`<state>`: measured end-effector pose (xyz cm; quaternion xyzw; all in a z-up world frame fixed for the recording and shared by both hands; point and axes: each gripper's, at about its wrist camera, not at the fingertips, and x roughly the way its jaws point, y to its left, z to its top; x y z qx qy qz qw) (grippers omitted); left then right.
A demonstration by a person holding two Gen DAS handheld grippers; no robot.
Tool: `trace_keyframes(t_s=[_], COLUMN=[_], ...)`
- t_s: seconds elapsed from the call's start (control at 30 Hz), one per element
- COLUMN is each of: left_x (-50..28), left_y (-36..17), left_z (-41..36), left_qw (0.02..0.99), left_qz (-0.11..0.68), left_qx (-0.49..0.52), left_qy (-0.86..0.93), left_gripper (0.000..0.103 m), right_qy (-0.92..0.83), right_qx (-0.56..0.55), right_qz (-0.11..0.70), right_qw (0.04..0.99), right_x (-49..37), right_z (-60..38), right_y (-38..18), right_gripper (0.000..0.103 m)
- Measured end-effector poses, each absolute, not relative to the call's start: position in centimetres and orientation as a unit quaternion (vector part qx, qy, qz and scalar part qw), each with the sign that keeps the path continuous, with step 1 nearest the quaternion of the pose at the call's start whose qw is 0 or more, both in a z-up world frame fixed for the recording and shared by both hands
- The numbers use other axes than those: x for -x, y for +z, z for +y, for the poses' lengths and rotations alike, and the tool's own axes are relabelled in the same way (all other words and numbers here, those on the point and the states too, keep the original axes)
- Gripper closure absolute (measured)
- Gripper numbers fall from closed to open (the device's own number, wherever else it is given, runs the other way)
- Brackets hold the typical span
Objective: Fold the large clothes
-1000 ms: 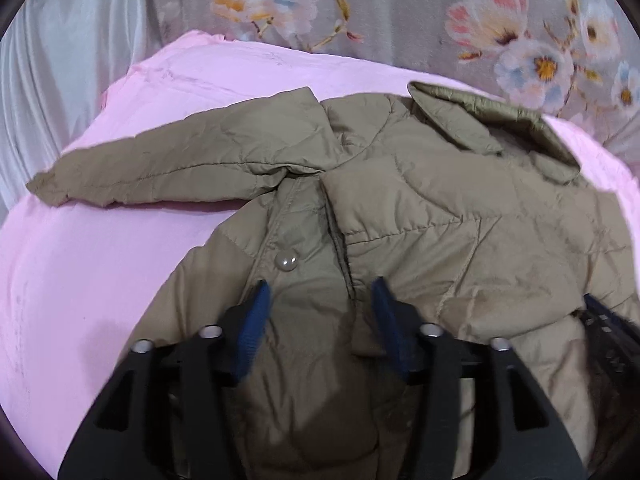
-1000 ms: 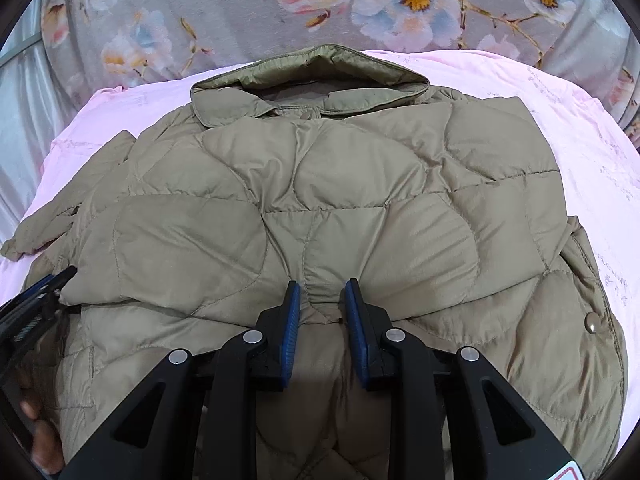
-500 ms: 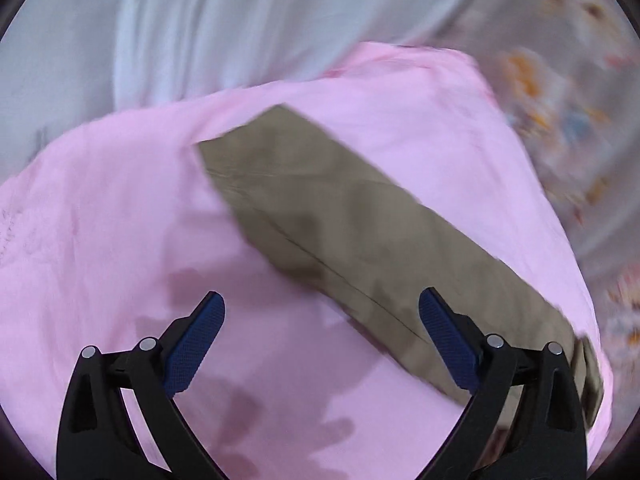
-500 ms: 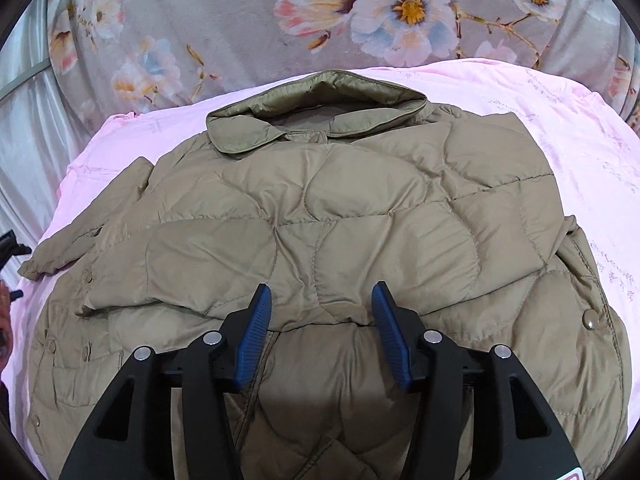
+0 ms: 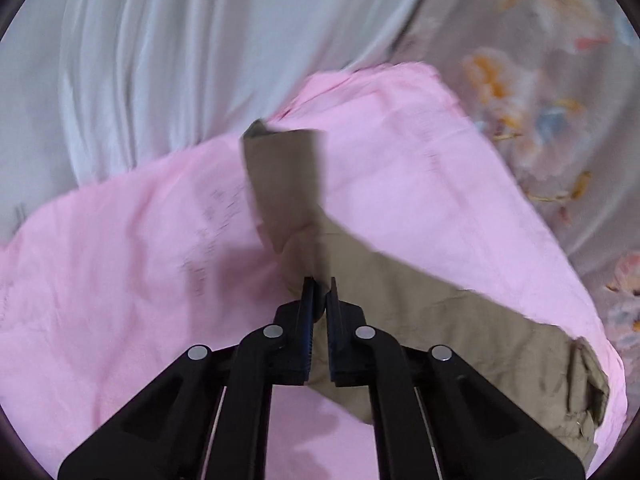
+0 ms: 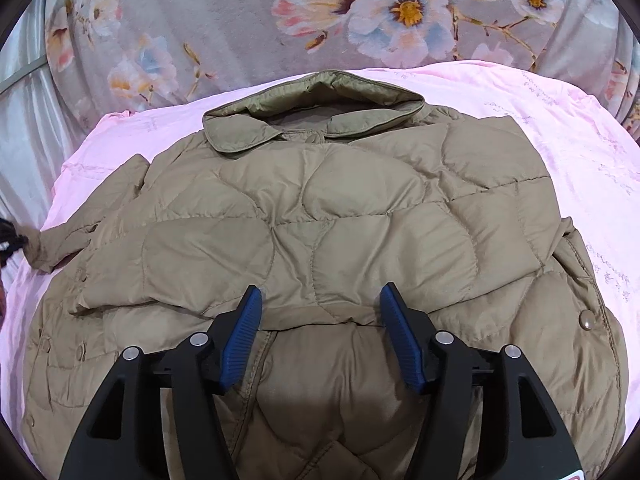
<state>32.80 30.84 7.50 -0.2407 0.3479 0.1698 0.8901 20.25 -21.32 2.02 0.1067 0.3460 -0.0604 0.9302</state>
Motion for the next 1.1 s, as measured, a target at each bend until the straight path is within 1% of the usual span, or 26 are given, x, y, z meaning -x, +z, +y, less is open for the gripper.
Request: trace_keyframes(t_s=[0.13,0.3,0.37,0.43,0.47,0.57,0.63,0.7,0.73,0.77,0.87,0.93,1.03,1.1], left_x=[-31.0,-27.3,-25.9,-24.7,-24.0,-22.9,-23.1,-23.3,-23.3,-22.9,-22.8,-23.1,-25.4,-27.5], left_y=[14.4,20.3,21.0,20.7,19.9,17.4,14.4,11.7,10.8,10.2,10.1,10.3,10.3,9.4], left_z=[23.3,11.3,5.8,1.0,-1.8,-6.9,-9.7,-10.8,-10.7,-10.5,-7.6,-4.6,0.1,3.1], left_qw=[0.935,0.961,0.96,0.954,0.947,0.93,0.914,0.897,0.892,0.89,0.886,0.897,0.906,0.899], left_qz=[0.293,0.256,0.255,0.264,0.275,0.307,0.342,0.378,0.388,0.392,0.393,0.382,0.38,0.398], left_qx=[0.177,0.102,0.076,0.058,0.051,0.031,0.026,0.039,0.052,0.063,0.088,0.099,0.118,0.145], left_qy=[0.097,-0.03,-0.085,-0.134,-0.161,-0.201,-0.217,-0.224,-0.225,-0.227,-0.231,-0.2,-0.143,-0.11], left_gripper=[0.101,0.101,0.1,0.098,0.098,0.096,0.081,0.037,0.031,0.028,0.028,0.028,0.028,0.028], right_qy=[-0.071,-0.091,-0.099,-0.106,-0.111,-0.119,-0.124,-0.127,-0.125,-0.122,-0.11,-0.094,-0.069,-0.062], right_qx=[-0.116,-0.144,-0.15,-0.152,-0.154,-0.158,-0.161,-0.167,-0.172,-0.176,-0.187,-0.201,-0.236,-0.251], right_qz=[0.322,0.296,0.288,0.282,0.279,0.277,0.277,0.28,0.281,0.281,0.28,0.283,0.292,0.297], right_qw=[0.937,0.94,0.941,0.941,0.941,0.94,0.939,0.937,0.936,0.935,0.935,0.933,0.924,0.919], right_x=[-19.5,-17.7,-16.8,-15.8,-15.1,-13.7,-12.8,-12.1,-11.7,-11.6,-11.3,-11.9,-13.7,-15.3], right_z=[-21.7,-23.6,-24.5,-25.3,-26.0,-27.4,-28.3,-29.2,-29.6,-29.8,-30.4,-30.7,-31.4,-31.7], right_y=[2.8,4.7,5.4,5.9,6.1,6.2,6.0,5.6,5.4,5.3,5.4,5.5,5.8,6.0], right_gripper=[0.04,0.04,0.038,0.037,0.036,0.035,0.035,0.035,0.035,0.035,0.035,0.035,0.035,0.035])
